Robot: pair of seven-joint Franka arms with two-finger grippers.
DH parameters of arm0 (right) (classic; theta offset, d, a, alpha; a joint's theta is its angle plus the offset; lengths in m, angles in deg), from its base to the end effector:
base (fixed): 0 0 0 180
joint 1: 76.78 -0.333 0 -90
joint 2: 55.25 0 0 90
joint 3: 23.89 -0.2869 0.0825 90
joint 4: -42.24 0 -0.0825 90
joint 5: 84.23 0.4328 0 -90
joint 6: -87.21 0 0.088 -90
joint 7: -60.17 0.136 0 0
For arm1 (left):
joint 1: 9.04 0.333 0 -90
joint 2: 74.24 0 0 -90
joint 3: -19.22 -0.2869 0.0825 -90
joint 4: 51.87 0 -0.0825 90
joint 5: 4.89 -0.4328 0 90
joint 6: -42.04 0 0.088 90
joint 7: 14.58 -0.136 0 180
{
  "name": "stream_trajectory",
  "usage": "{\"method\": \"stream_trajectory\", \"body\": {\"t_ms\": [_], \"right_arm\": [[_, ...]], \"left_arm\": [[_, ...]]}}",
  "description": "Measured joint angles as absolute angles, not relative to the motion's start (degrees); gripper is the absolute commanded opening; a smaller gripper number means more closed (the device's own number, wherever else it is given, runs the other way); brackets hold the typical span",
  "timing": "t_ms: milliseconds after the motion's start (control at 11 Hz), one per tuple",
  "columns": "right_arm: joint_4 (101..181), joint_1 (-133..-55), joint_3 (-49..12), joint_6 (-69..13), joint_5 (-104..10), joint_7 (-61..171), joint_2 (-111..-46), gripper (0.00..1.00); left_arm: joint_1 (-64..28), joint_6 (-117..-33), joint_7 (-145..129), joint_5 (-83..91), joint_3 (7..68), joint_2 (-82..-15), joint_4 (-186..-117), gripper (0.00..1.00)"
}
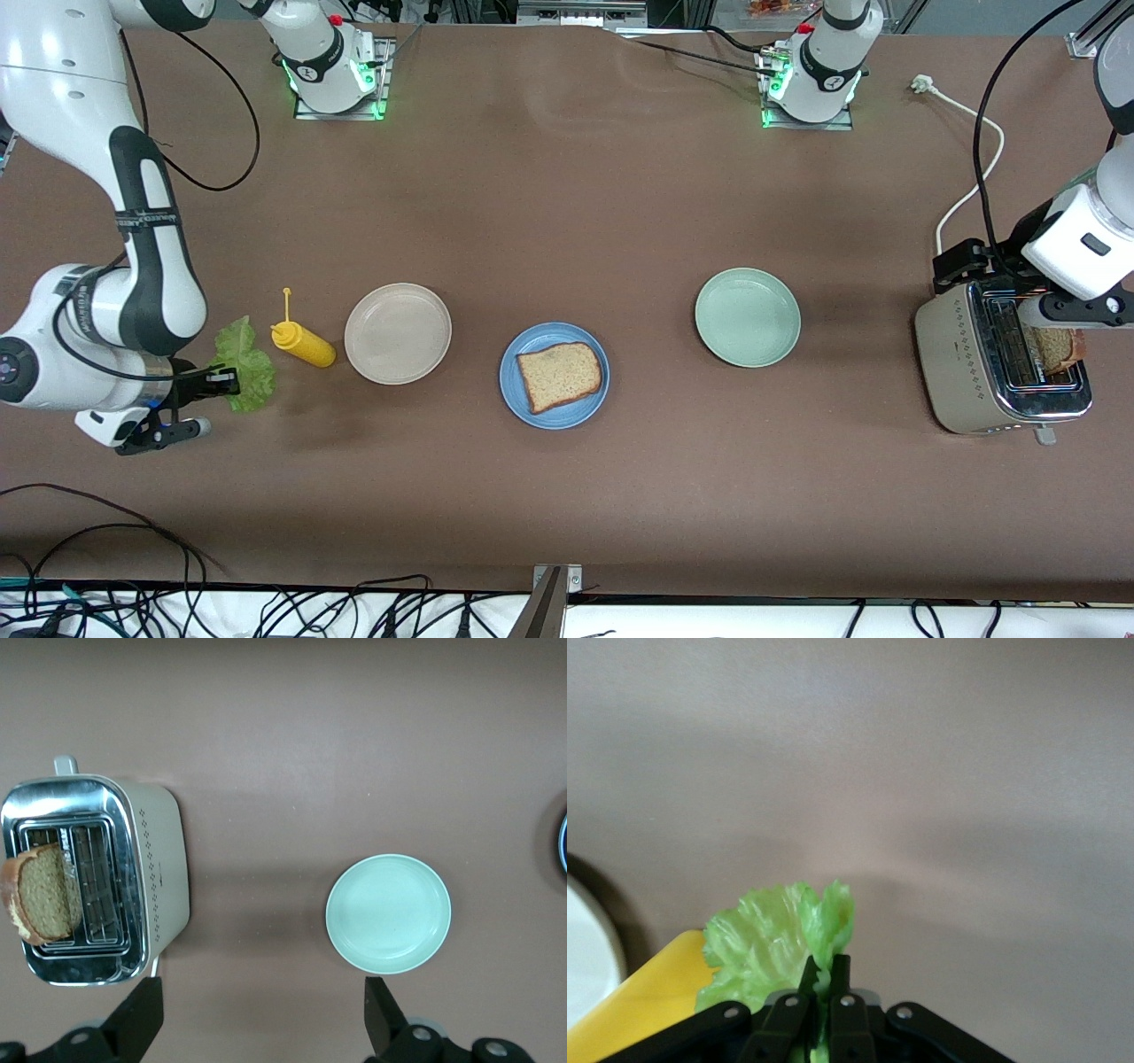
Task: Make sandwich in blue plate with both arms
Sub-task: 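Lift the green lettuce leaf with the right gripper toward the blue plate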
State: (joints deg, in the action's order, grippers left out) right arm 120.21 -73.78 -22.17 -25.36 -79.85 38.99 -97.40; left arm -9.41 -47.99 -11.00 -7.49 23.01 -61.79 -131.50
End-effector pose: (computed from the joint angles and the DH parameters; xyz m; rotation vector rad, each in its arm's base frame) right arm 0.7373 -0.0508 0.1984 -3.0345 -0.3963 0.1797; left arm 0.6599 -0.0381 0.5234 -3.1077 0.0150 0.0515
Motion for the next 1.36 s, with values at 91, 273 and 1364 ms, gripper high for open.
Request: {"method": "stream_trajectory", "body": {"t_ms": [91,273,1364], "right_arm": [[118.5,-73.8,-22.2,-22.4,-79.9,39.0,-97.3,0.0],[114.8,-73.8,-22.2,-15.9,-79.9,38.9,-97.0,0.0],[105.0,-74.4,-28.4,2.3,-79.4,51.6,-91.8,0.0]], "left_arm": [[-9.4,-48.3,-11.1,-7.4,23.0,-63.1,-133.4,1.0],[-9.4,-49.1,-11.1,-6.1,23.0,-66.4,-137.8,1.0],[-9.0,-49.5,-13.2,-5.9,22.7,-72.9,-145.1,1.0]]}}
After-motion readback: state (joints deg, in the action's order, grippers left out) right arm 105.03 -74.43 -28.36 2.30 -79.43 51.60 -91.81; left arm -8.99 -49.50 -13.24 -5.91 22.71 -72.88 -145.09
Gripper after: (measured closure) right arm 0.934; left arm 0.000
